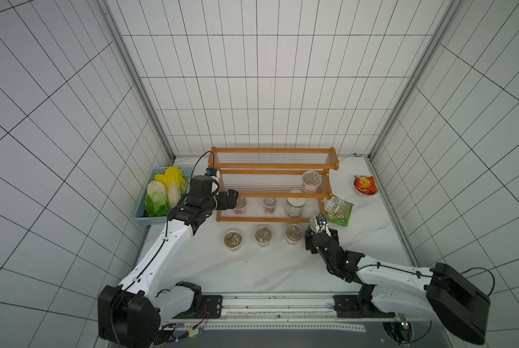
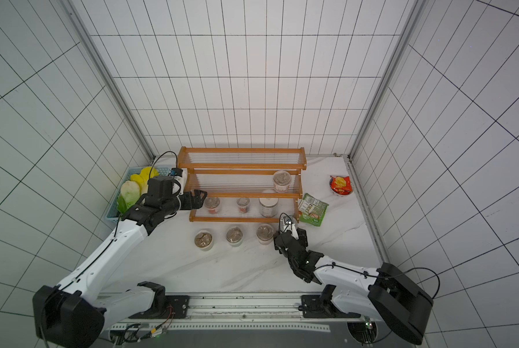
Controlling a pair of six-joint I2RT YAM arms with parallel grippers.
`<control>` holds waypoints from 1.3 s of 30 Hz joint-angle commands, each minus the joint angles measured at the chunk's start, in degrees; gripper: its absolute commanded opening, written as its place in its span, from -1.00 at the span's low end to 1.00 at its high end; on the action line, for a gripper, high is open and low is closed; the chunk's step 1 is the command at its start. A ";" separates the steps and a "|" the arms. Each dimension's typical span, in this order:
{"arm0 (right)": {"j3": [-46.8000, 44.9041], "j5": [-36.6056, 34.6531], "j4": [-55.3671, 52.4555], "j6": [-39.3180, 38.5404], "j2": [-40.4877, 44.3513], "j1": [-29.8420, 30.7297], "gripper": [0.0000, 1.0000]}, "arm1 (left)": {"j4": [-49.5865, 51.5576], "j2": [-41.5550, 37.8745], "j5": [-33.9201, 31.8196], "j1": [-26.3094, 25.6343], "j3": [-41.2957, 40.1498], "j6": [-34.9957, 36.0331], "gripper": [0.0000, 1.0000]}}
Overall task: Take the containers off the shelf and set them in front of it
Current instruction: Place the container at the center of the board.
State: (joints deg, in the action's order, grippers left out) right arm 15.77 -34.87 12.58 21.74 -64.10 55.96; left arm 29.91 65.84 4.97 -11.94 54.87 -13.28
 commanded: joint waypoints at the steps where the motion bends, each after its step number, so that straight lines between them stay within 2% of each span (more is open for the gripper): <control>1: -0.84 -2.13 -0.95 0.61 1.25 0.34 0.81 | -2.77 -0.04 -2.50 2.49 -0.66 0.42 0.97; 9: 0.31 -2.93 -7.94 0.26 9.80 0.31 0.91 | -11.60 5.12 -4.84 4.66 0.33 2.88 0.89; 13: 1.98 -4.80 -12.17 -0.39 14.40 0.33 0.94 | -12.34 8.35 -8.07 4.70 1.64 4.50 0.71; 16: 3.92 -5.84 -15.65 -1.00 17.20 0.29 0.94 | -12.16 9.50 -10.15 4.74 2.51 5.84 0.34; 17: 4.45 -6.22 -16.55 -1.21 18.15 0.31 0.95 | -12.16 9.86 -10.01 4.72 2.65 5.89 0.27; 21: 6.38 -7.40 -19.07 -2.37 20.66 0.33 0.95 | -12.16 10.84 -10.15 4.68 2.71 5.80 0.27; 27: 9.46 -7.23 -22.89 -3.44 22.36 0.33 0.96 | -12.29 12.23 -12.75 4.70 3.38 7.21 0.15; 31: 11.03 -6.92 -25.35 -3.72 23.79 0.35 0.96 | -12.33 14.09 -11.38 4.71 4.10 7.72 0.07; 34: 11.82 -6.19 -26.52 -3.82 24.70 0.29 0.97 | -12.77 15.25 -10.17 4.65 4.34 8.40 -0.07; 37: 12.56 -5.80 -27.78 -3.49 25.29 0.36 0.97 | -12.86 16.02 -9.92 4.67 4.87 8.75 -0.11; 39: 13.37 -5.71 -28.65 -3.74 25.73 0.32 0.97 | -12.82 16.24 -9.59 4.70 5.05 8.97 -0.28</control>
State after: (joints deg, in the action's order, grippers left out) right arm 26.68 -40.32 -13.37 18.44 -39.27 55.96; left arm 18.76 81.14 -5.67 -7.44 58.06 -5.54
